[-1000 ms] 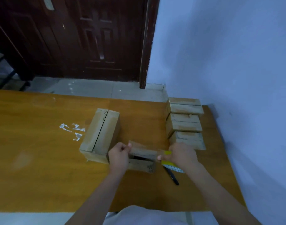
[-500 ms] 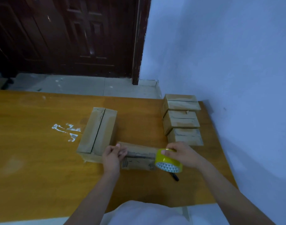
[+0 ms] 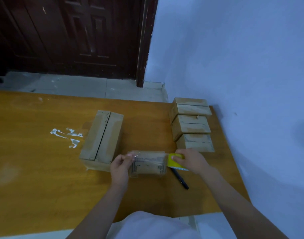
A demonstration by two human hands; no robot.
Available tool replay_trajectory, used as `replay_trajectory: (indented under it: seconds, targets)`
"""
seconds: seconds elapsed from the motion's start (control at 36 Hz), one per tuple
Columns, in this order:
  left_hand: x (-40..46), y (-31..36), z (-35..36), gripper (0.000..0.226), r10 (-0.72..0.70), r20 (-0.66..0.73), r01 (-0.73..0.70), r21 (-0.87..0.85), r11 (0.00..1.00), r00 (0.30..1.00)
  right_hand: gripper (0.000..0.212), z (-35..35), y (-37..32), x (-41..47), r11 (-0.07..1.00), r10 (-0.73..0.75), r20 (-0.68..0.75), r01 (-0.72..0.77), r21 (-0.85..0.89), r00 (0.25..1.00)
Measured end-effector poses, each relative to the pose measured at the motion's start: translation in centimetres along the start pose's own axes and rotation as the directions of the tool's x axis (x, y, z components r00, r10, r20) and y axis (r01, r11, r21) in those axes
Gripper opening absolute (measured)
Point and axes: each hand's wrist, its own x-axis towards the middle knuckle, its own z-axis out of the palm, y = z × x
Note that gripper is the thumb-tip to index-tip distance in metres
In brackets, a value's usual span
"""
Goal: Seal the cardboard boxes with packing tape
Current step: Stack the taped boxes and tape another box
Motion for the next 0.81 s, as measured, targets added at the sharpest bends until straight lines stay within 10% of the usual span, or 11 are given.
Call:
replay_trajectory:
  seconds: [0.25,0.53,0.81]
  targets:
    - [-1.6,1.3,0.8,0.026,0.087,-0.083,-0.080,0.081,0.993,0.993,0.029,-0.9,-0.3,0.3,0.999,-0.023,0.031,0.022,0.030,0.999]
    - [-0.8,0.9,0.2,0.008,-0.232,-0.027,0.212,-0.315,0.925,0.972,0.035,-1.0,0.0,0.3,0.990,-0.044,0.036,0.039,0.134,0.998]
    - [0.0,0.4,-0.6,0.043,-0.100,0.111,0.126,-0.267,0.955,0.989,0.038,-1.2,-0.5,1.2,0.998,-0.040,0.073,0.036,0.054,0.997]
